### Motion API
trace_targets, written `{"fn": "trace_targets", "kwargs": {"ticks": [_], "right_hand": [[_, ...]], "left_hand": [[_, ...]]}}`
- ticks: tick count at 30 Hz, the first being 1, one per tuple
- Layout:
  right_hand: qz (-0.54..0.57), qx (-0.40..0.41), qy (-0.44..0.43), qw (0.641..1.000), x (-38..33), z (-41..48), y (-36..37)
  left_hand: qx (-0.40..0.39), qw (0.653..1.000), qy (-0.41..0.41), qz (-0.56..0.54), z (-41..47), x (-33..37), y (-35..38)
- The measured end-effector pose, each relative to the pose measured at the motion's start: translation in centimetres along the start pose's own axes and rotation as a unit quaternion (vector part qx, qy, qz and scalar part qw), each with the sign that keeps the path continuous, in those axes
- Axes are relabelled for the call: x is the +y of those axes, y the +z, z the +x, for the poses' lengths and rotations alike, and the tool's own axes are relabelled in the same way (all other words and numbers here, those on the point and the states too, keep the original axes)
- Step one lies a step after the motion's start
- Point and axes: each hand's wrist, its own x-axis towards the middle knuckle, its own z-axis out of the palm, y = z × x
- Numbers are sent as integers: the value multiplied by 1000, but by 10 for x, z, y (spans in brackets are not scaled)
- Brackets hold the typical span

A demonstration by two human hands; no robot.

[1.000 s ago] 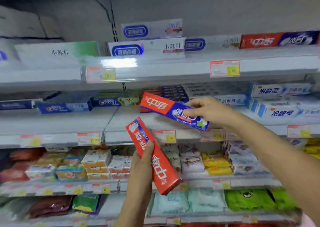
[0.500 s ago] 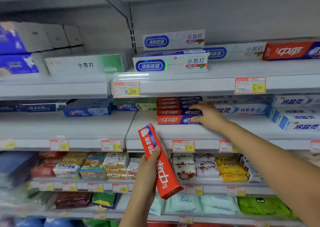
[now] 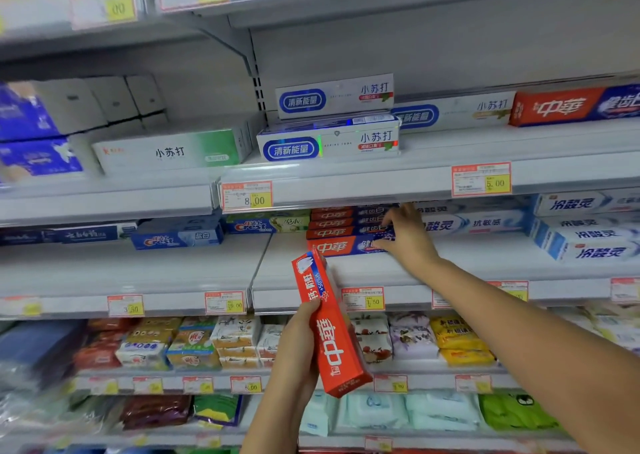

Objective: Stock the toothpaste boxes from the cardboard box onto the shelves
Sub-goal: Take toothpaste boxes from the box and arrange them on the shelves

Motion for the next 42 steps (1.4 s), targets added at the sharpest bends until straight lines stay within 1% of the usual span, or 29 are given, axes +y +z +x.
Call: {"fn": "trace_targets", "kwargs": {"ticks": [4, 6, 7, 8, 9, 11, 12, 13, 15, 17, 18, 20, 22, 24, 26, 27, 28, 29, 30, 31, 32, 34, 36, 37, 38, 40, 42], "right_hand": [[-13, 0, -2, 1000, -2, -2, -6], [-10, 8, -24, 1000, -7, -10, -19], [11, -3, -32, 999, -10, -18, -28], [44, -31, -31, 998, -13, -29, -40], [80, -79, -16, 994, -14, -43, -54], [143, -166, 15, 975, -11, -72, -81], [162, -182, 23, 970, -6, -86, -95], [181, -183, 33, 966, 1, -100, -109], [256, -163, 70, 950, 12, -122, -140], [336, -133, 107, 926, 20, -137, -172], [358, -123, 116, 918, 23, -143, -189], [377, -109, 123, 911, 30, -150, -220], [377, -74, 131, 914, 35, -152, -250], [401, -26, 139, 905, 42, -153, -279], [431, 6, 147, 890, 49, -154, -301], [440, 16, 153, 885, 52, -156, -310], [445, 28, 159, 881, 55, -157, -316], [454, 46, 166, 874, 57, -158, -322], [461, 68, 173, 868, 62, -158, -326], [468, 94, 183, 859, 67, -158, -331], [470, 117, 194, 853, 73, -157, -336], [468, 151, 220, 842, 85, -154, -351], [474, 178, 238, 829, 102, -151, -368], [480, 194, 241, 821, 109, -150, -377], [486, 208, 242, 814, 117, -149, -386], [495, 211, 249, 805, 131, -148, -400], [473, 186, 256, 822, 140, -146, -410]], "left_hand": [[-30, 999, 4, 22, -5, 2, 6], [-58, 996, 14, 60, -5, 1, 9], [-80, 993, 20, 88, -5, 0, 12], [-106, 987, 26, 116, -5, -1, 15], [-135, 980, 31, 140, -6, -3, 20], [-183, 967, 45, 173, -10, -4, 33], [-204, 959, 53, 187, -13, -4, 43], [-227, 952, 63, 197, -18, -3, 53], [-275, 934, 90, 209, -27, -1, 77], [-298, 923, 117, 212, -34, 1, 105], [-306, 920, 128, 208, -38, 3, 120], [-323, 914, 147, 199, -44, 7, 151], [-346, 896, 173, 218, -49, 14, 180], [-360, 858, 232, 284, -54, 20, 208], [-337, 800, 344, 359, -62, 22, 236], [-305, 759, 417, 396, -67, 21, 251], [-264, 710, 489, 432, -74, 18, 265], [-225, 660, 549, 461, -82, 14, 279], [-195, 618, 591, 480, -89, 10, 291], [-180, 594, 614, 487, -95, 6, 302], [-181, 586, 622, 487, -99, 3, 312], [-223, 593, 601, 487, -99, 2, 327], [-267, 600, 557, 508, -95, 4, 334], [-276, 605, 537, 520, -93, 5, 336], [-282, 617, 520, 519, -90, 6, 337], [-300, 664, 488, 480, -85, 10, 341], [-317, 704, 458, 440, -82, 16, 348]]}}
